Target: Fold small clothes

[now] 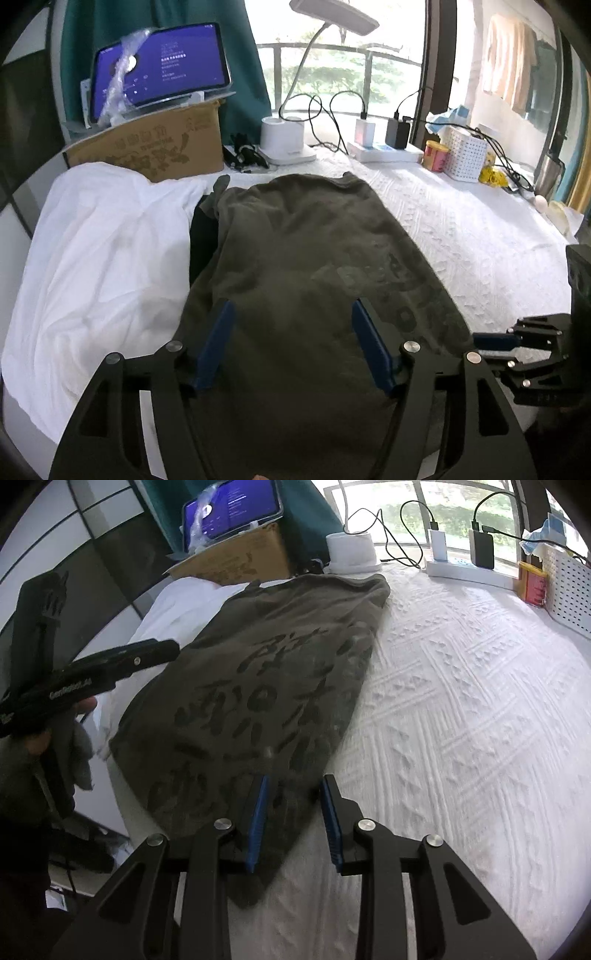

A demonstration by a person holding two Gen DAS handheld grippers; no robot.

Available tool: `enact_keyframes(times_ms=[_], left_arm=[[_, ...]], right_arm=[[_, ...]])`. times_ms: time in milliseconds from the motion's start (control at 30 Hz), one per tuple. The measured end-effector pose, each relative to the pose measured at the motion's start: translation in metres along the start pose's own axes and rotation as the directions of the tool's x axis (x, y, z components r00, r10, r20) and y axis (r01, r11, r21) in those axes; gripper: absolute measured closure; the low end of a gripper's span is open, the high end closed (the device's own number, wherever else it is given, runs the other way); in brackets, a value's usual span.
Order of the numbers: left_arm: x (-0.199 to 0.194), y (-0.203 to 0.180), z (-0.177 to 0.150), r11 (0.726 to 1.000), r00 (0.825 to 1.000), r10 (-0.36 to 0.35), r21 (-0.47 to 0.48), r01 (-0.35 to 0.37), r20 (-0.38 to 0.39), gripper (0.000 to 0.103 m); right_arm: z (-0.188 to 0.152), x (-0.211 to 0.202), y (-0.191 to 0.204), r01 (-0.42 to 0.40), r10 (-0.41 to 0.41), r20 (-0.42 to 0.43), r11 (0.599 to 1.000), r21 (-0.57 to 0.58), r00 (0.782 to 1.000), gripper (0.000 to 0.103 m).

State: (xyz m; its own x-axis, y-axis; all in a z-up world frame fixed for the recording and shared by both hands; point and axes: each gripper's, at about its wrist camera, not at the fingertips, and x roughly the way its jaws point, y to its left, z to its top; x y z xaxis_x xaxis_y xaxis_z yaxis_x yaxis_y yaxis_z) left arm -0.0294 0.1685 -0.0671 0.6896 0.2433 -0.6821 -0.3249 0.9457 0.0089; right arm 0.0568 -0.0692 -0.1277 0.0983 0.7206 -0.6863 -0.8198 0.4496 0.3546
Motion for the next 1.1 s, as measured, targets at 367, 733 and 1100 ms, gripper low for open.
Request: enact_keyframes(times_ms=[367, 733, 1100], left_arm=[[-0.008, -0.067, -0.017, 0.981, 0.988, 0.137, 0.126, -0.145, 0.071, 0.031], [-0.026, -0.137, -0.010, 0.978, 0.990, -0.017, 0.209, -0.012, 0.139, 0.031], [-0.050, -0.188, 0.009, 0.973, 0.949, -0.148, 0.210, 0.091, 0.277, 0.031]], right_arm=[[-0.032, -0.043, -0.027, 0.055, -0.060, 0.086, 0.997, 0.056, 0.995, 0.033], [-0.057, -0.091, -0.065, 0.174, -0.199, 0.148, 0.971, 0.165, 0.969, 0.031], [-0.061, -0.145, -0.097, 0.332, -0.380, 0.207, 0.914, 0.232, 0.902, 0.029]])
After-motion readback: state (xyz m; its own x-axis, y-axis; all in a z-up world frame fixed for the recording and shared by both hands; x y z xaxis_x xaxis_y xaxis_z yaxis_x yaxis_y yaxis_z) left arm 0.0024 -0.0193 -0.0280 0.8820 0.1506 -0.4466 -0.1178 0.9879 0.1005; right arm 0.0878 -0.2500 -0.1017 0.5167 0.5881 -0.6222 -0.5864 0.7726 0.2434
